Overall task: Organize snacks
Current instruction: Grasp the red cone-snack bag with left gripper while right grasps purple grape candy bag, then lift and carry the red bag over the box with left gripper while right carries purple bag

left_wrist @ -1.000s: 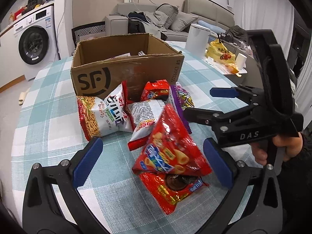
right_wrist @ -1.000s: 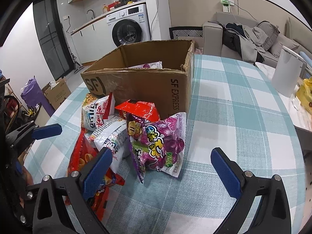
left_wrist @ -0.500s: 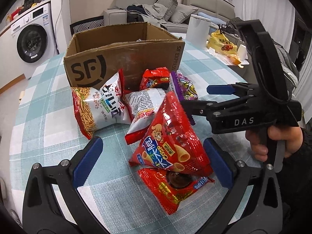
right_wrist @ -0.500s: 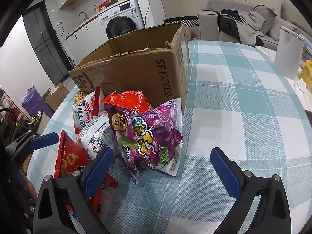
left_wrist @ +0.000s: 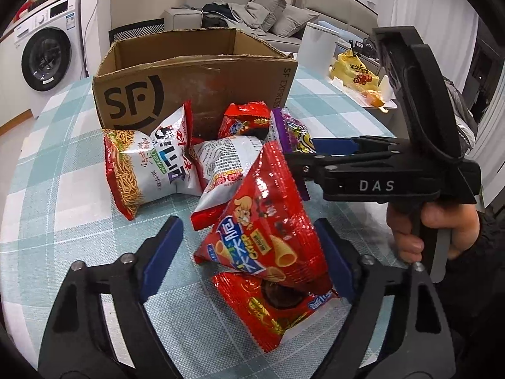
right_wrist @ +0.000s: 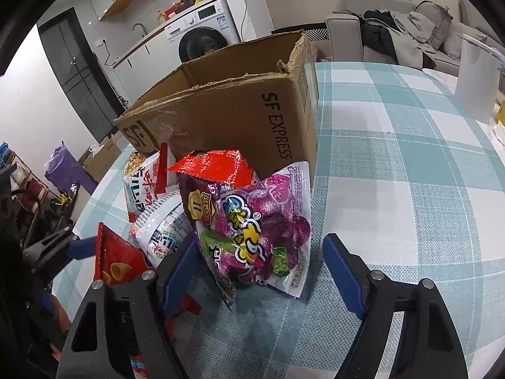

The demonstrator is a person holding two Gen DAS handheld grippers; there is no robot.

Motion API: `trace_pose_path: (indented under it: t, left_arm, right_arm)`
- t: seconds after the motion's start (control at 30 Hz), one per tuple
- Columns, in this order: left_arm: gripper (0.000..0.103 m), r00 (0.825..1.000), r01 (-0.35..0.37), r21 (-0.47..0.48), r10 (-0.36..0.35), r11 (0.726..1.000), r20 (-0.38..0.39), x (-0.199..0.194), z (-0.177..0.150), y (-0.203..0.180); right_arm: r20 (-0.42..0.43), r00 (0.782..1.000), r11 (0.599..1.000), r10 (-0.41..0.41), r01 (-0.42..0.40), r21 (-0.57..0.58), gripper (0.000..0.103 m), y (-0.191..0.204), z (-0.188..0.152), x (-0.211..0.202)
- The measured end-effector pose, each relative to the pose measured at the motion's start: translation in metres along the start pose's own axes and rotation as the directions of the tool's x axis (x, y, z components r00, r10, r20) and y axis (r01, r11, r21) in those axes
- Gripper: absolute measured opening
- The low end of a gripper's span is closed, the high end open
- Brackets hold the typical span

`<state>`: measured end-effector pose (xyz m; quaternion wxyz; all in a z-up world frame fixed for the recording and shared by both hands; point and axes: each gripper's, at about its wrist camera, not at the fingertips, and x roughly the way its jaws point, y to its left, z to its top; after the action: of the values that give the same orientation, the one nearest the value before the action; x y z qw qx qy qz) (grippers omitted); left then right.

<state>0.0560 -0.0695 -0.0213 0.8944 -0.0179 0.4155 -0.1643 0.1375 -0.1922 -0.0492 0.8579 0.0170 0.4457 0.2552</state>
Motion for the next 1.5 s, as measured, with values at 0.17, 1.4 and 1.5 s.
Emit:
trace_pose_path:
  t: [0.17,1.4,1.5]
  left_arm:
    - [0.063,1.000,0.007,-0.002,-0.007,1.000,0.000,0.002,0.000,0.000]
    - [0.026,0.998,0.026,0.028,-0.028,0.999,0.055,-0.018,-0.003,0.004]
    - [0.026,0.999,0.027,0.033,-0.028,0.999,0.047,-0.016,-0.003,0.001]
  right_arm:
    - [0.024,1.000,1.000,-0.002,0.002,0.001,0.070,0.001,0.002,-0.002]
    - [0.088,0.993,0.997,0.073,-0.075,0.018,0.036,-0.008,0.002,-0.026]
    - [0.089,0.993,0.997,0.074,-0.076,0.017,0.036,-0.008,0.002,-0.028]
